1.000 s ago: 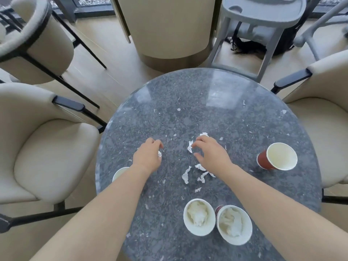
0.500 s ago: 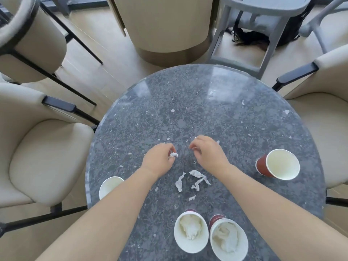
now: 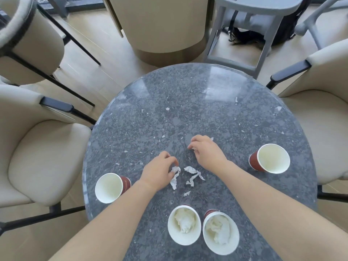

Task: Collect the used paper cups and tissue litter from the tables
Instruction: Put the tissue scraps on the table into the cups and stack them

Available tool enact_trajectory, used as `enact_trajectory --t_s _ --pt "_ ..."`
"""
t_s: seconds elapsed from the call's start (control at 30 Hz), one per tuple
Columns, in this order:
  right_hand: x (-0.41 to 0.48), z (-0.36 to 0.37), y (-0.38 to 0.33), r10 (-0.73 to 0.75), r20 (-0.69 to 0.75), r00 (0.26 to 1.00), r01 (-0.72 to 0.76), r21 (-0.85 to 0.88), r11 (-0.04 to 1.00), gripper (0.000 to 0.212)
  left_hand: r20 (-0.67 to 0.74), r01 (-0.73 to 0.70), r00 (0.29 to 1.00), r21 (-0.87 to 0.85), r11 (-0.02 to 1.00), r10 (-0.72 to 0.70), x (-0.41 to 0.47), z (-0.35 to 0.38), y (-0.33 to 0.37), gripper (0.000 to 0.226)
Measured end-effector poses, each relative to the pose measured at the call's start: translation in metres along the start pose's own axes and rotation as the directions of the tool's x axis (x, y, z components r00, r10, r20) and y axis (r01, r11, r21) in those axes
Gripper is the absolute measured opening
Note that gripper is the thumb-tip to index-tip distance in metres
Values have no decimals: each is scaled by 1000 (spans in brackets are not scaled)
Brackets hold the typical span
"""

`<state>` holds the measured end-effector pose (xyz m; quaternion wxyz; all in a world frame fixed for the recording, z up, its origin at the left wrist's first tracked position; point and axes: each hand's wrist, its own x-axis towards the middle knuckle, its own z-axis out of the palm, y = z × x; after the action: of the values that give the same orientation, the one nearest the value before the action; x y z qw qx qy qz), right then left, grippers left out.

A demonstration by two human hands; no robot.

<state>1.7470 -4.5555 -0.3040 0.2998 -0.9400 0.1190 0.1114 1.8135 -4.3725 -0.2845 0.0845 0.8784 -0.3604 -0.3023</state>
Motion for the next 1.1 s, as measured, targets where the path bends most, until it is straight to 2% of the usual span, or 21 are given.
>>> enact_trajectory --t_s 0.13,0.47,0.57,0.63,0.77,0.9,0.97,1.1 --pt "-14 0 -2 26 32 999 -27 36 999 27 24 7 1000 -2 1000 -7 -4 0 -5 28" --pt "-53 0 0 36 -42 998 -30 145 989 22 69 -22 997 -25 999 24 -15 11 4 59" --pt "-57 5 -5 -17 61 998 6 180 984 33 77 -31 996 -19 999 32 -17 13 7 69" --pt "-59 8 -6 -53 159 986 36 111 993 47 90 -29 996 -4 1000 29 -19 13 8 73" --pt "-63 12 -5 -56 233 971 59 -6 998 66 62 0 998 -23 1000 2 -21 17 8 64" --pt "-58 14 -5 -96 252 963 123 -90 988 69 24 33 999 -82 996 -31 -19 23 10 50" --pt "-55 15 -4 -130 234 964 162 -123 979 60 17 35 999 -96 995 -34 -16 25 12 42" --pt "-49 16 -6 -186 193 964 210 -115 971 27 0 41 999 -79 996 -41 -12 28 16 32"
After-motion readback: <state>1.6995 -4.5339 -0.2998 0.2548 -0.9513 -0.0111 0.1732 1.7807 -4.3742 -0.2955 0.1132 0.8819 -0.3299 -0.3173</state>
